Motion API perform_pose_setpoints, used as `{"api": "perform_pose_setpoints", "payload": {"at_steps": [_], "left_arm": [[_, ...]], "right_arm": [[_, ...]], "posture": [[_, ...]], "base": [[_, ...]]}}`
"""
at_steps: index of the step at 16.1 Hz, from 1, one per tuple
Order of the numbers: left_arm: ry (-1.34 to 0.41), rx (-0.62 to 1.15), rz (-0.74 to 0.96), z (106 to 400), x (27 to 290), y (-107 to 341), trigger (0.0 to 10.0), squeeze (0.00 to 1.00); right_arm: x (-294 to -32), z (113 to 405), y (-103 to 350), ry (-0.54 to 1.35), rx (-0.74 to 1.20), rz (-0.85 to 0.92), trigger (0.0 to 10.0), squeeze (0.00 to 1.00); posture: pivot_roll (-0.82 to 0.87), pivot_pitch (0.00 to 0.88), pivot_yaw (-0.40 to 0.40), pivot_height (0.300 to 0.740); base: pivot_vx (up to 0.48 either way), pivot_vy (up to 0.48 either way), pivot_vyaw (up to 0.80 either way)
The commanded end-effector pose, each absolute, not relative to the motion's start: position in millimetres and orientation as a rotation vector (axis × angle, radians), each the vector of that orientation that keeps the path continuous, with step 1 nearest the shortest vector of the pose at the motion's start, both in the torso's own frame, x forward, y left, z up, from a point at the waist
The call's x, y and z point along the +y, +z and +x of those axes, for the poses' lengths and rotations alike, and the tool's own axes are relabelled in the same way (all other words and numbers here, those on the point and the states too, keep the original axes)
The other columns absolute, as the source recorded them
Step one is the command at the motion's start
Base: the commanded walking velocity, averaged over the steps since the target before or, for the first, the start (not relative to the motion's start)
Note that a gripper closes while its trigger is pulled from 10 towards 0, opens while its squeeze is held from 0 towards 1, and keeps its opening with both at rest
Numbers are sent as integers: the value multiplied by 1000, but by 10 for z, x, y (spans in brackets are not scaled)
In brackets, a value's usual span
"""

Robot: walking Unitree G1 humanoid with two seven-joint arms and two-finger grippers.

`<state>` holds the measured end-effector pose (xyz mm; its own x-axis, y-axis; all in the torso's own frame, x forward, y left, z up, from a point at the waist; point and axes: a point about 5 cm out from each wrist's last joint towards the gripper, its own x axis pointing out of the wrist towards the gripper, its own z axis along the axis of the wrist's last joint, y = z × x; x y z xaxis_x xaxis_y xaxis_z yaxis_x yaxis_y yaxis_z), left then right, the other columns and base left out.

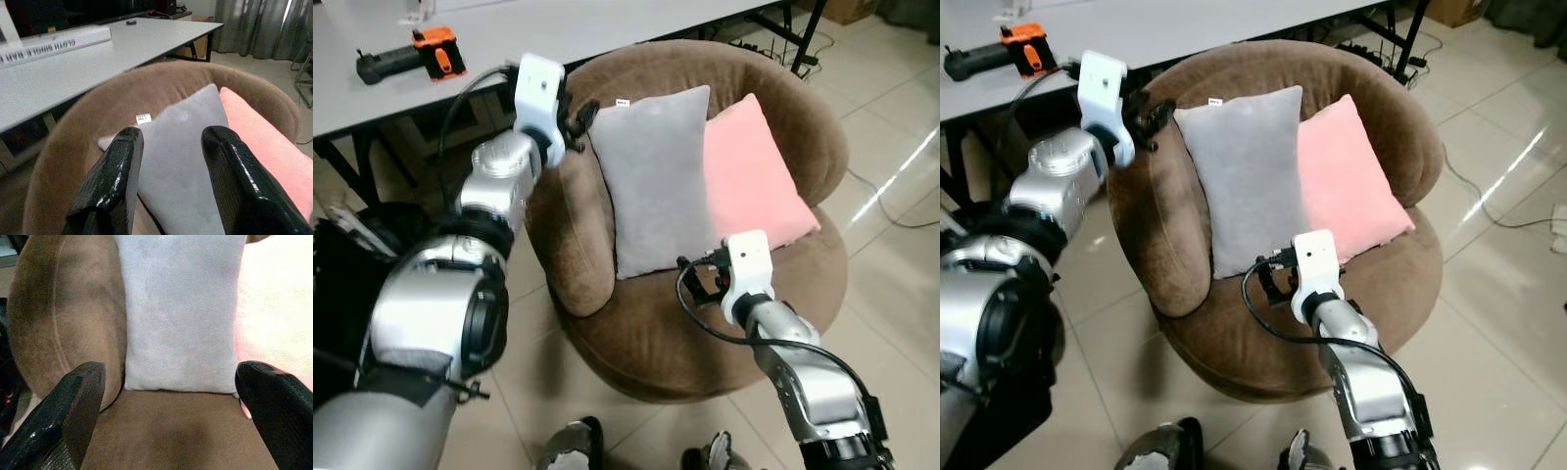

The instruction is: Move the pillow to the sofa from floor

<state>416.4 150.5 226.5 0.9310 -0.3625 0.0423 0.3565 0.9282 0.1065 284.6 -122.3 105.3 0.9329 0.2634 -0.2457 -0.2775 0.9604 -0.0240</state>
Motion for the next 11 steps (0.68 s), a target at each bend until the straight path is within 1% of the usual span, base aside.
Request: {"api": "perform_pose_setpoints", "payload": {"at_steps": [1, 2, 4, 5, 6, 7, 8, 11], "left_arm": [[-330, -60, 72, 4140, 1583, 2190, 10000, 0], [-322, -59, 64, 4134, 1597, 2168, 10000, 0], [-280, -8, 6, 4045, 1719, 1905, 10000, 0], [-244, 36, -36, 3917, 1834, 1635, 10000, 0], [-231, 102, -75, 3721, 1914, 1302, 10000, 0], [-231, 151, -99, 3578, 1931, 1080, 10000, 0], [-240, 226, -133, 3335, 1919, 753, 10000, 0], [-313, 292, -196, 2910, 1776, 364, 10000, 0]], "right_arm": [[-1225, 2864, 1022, 267, 237, -58, 10000, 0], [-1226, 2867, 1016, 265, 237, -56, 10000, 0], [-1257, 2853, 924, 255, 262, -45, 10000, 0], [-1311, 2808, 844, 253, 279, -45, 10000, 0], [-1369, 2745, 747, 259, 296, -44, 10000, 0], [-1408, 2702, 654, 255, 325, -53, 10000, 0], [-1460, 2622, 517, 250, 371, -60, 10000, 0], [-1449, 2510, 380, 259, 409, -60, 10000, 0]], "posture": [[-71, 130, -13, 740], [-71, 130, -13, 740], [-66, 130, -16, 740], [-57, 134, -18, 740], [-50, 141, -24, 740], [-47, 144, -26, 740], [-42, 147, -32, 740], [-42, 154, -49, 740]], "base": [[0, 0, 0], [0, 0, 0], [0, 0, 0], [0, 0, 0], [0, 0, 0], [0, 0, 0], [0, 0, 0], [0, 0, 0]]}}
